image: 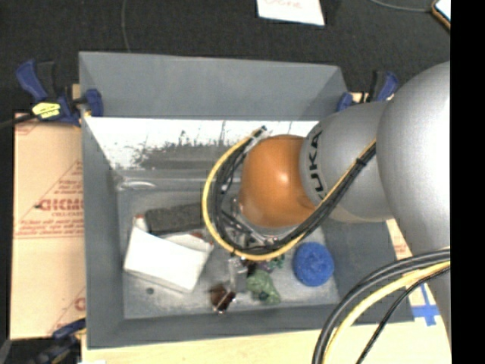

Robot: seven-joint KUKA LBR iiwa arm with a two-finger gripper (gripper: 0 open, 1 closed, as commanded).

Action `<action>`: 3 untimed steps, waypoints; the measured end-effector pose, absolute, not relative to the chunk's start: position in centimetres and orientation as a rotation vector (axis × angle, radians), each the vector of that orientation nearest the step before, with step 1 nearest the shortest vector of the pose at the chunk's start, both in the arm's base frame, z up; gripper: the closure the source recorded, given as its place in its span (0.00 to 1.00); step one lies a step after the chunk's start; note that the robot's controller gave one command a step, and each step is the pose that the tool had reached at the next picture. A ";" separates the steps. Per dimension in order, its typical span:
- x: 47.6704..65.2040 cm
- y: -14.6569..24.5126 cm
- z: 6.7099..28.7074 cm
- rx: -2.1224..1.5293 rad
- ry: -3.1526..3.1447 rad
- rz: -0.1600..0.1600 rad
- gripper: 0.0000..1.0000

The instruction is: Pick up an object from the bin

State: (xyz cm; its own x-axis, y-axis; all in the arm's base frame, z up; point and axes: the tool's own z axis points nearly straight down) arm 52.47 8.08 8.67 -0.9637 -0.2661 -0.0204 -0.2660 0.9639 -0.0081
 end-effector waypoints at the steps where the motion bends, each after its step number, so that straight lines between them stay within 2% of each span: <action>1: 53.2 6.6 11.2 -0.527 3.061 -0.012 0.00; 2: 50.8 8.6 10.4 -1.123 2.899 -0.020 0.00; 3: 51.9 9.8 7.0 -0.666 3.035 -0.016 0.00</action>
Offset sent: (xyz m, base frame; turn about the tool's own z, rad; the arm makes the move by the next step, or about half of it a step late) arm -0.0174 0.0041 0.0168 -0.4686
